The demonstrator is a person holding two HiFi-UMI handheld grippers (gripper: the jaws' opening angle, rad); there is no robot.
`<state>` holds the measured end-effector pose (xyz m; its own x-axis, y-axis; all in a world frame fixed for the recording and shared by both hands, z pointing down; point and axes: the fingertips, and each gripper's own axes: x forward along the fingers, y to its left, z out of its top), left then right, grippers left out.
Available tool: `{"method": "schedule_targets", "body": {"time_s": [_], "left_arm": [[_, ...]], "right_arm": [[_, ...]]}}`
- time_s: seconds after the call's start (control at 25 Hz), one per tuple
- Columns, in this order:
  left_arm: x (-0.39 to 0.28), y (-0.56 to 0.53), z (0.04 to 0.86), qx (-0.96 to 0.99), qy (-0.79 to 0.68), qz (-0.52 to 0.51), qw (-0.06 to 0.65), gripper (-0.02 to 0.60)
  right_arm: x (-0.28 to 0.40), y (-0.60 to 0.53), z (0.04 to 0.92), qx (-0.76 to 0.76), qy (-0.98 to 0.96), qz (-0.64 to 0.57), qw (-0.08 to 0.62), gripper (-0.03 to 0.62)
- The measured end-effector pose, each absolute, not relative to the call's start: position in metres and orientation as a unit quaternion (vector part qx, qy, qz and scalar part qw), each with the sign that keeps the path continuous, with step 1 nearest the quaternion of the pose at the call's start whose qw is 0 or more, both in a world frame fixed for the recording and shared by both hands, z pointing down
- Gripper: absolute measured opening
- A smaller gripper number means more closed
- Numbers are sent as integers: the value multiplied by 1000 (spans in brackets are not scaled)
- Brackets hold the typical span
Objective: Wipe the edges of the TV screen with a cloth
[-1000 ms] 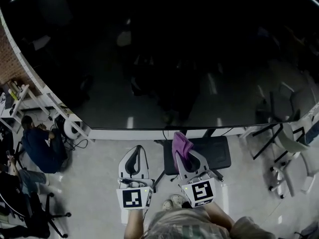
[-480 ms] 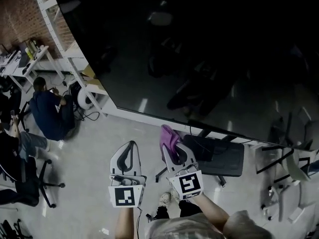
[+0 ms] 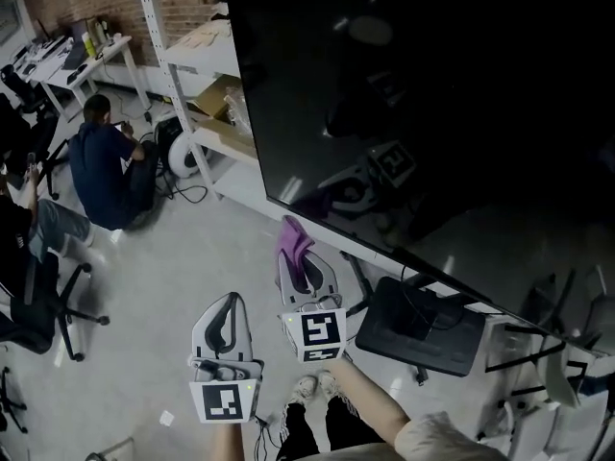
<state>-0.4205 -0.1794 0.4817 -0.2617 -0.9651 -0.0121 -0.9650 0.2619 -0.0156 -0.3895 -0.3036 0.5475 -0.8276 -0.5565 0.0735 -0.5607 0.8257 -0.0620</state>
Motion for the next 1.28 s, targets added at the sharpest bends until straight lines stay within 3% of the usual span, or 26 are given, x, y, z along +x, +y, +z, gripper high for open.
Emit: {"method": "schedule_targets", "body": {"time_s": [0.68, 1.28], "left_arm": [[-449, -143, 527, -560, 828, -33, -21, 15], [-431, -144, 526, -567, 822, -34, -34, 15]], "right_arm": [[-454, -340, 533, 301, -953, 22, -35, 63], [-415, -345, 518, 334, -941, 22, -58, 63]]}}
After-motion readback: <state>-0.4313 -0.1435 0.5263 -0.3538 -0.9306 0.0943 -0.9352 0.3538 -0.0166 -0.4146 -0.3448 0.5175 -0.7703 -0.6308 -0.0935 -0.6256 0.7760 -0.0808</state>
